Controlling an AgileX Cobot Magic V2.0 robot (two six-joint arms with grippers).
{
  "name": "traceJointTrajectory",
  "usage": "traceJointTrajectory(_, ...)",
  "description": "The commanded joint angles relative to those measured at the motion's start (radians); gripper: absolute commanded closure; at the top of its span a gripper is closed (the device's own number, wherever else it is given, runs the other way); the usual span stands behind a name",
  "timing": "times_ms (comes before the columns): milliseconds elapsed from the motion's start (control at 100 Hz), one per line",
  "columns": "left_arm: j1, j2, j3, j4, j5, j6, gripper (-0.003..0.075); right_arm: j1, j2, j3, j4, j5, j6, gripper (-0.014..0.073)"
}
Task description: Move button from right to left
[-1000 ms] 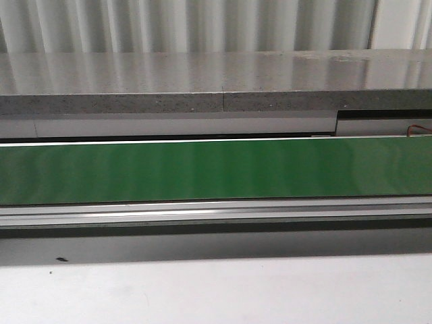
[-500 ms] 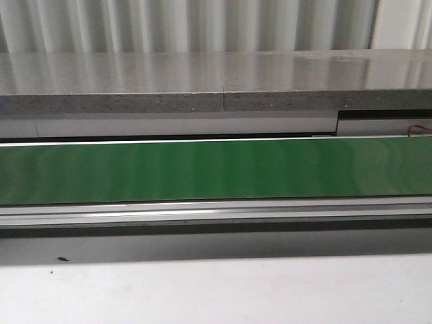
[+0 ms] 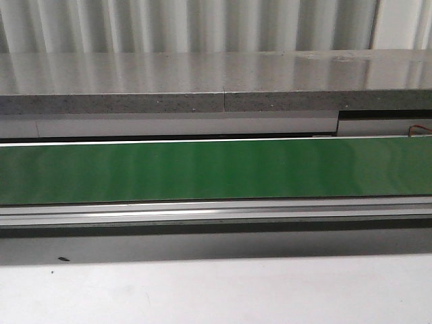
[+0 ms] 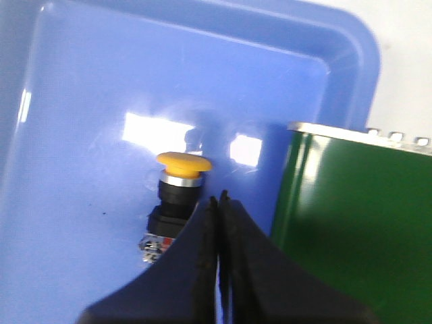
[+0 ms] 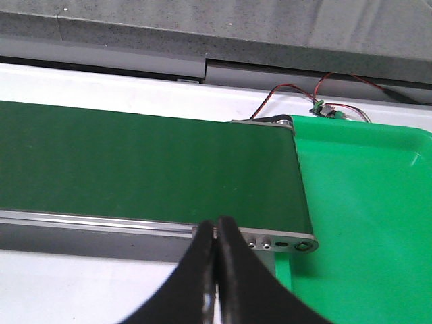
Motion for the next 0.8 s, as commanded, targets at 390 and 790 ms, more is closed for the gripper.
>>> traceJointTrajectory(390,-0.219,-0.363,0.311,-0.049,-0.289,-0.023,0.0741,0.000,0.008,-0.025,-0.002,-0.078,-0.009,0.0661)
traceJointTrajectory(790,-0.410,-0.598,0.526,-0.065,-0.435,-0.023,0.0741,0.000,0.008,-0.025,-0.002,-0.078,-0.009,0.0661)
